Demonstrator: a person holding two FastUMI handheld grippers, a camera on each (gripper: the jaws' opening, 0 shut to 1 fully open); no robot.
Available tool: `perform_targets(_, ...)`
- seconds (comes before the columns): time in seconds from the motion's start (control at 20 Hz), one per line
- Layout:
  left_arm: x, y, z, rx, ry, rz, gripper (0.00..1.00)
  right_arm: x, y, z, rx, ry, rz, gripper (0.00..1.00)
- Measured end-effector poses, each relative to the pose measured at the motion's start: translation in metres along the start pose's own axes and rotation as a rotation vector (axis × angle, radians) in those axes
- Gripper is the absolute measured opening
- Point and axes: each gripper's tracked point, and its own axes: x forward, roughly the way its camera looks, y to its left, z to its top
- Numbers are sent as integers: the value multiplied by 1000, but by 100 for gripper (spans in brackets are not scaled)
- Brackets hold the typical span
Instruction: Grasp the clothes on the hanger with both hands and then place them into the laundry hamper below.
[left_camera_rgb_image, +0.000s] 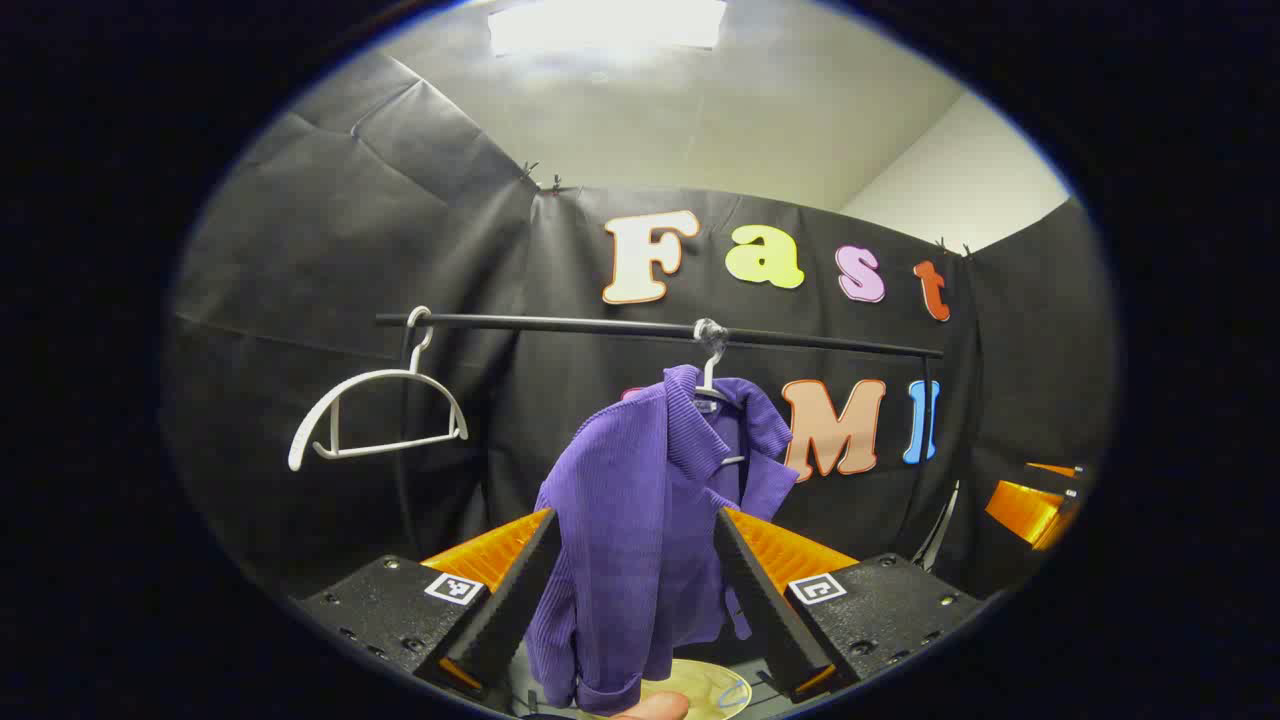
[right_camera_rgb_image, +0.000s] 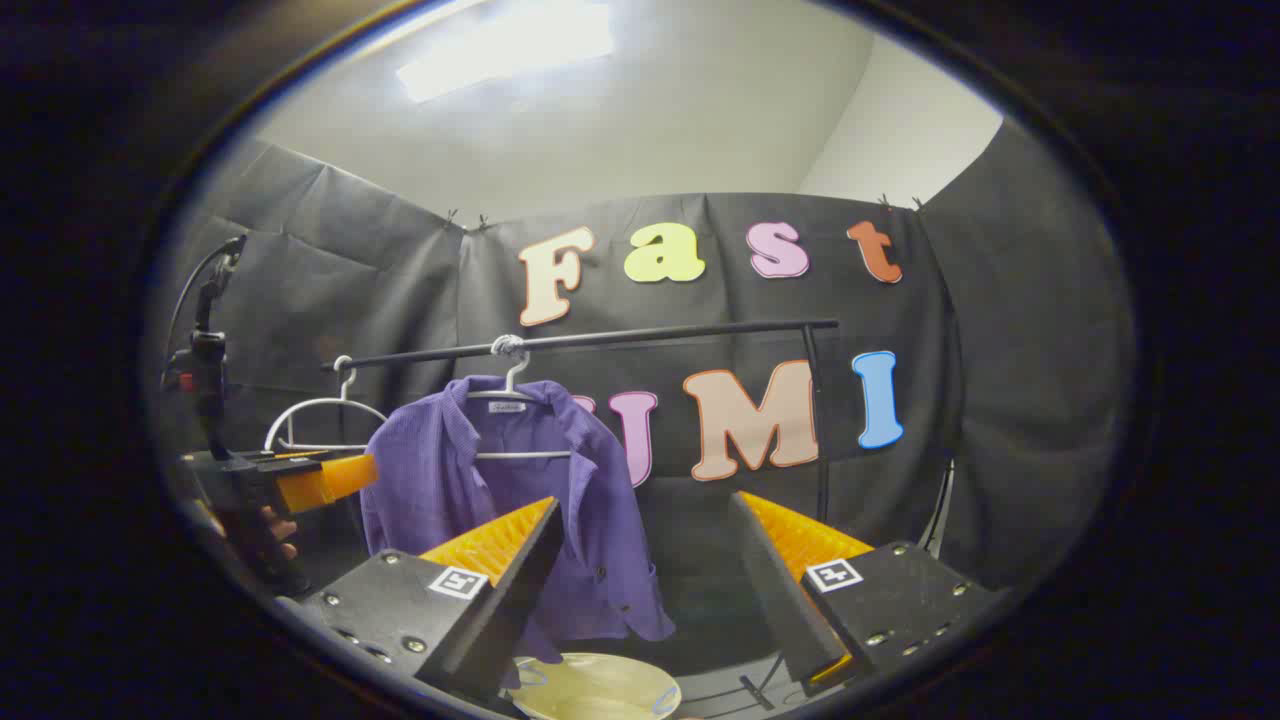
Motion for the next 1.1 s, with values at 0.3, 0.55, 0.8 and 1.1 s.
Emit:
perform_targets(0.3, 1, -2, -7, 16, 7, -9, 92, 1, 3, 0, 12, -10, 17, 99)
perform_targets(0.55, 3, -6, -14, 21, 20, -10, 92, 0, 5, -1, 21, 10, 38, 100)
perform_targets(0.8, 6, -7, -14, 39, 9, 9, 92, -1, 4, -8, 49, 32, 72, 99)
perform_targets(1.1, 22, -16, -20, 62, 33, 35, 95, 18, -5, -11, 46, 46, 63, 100)
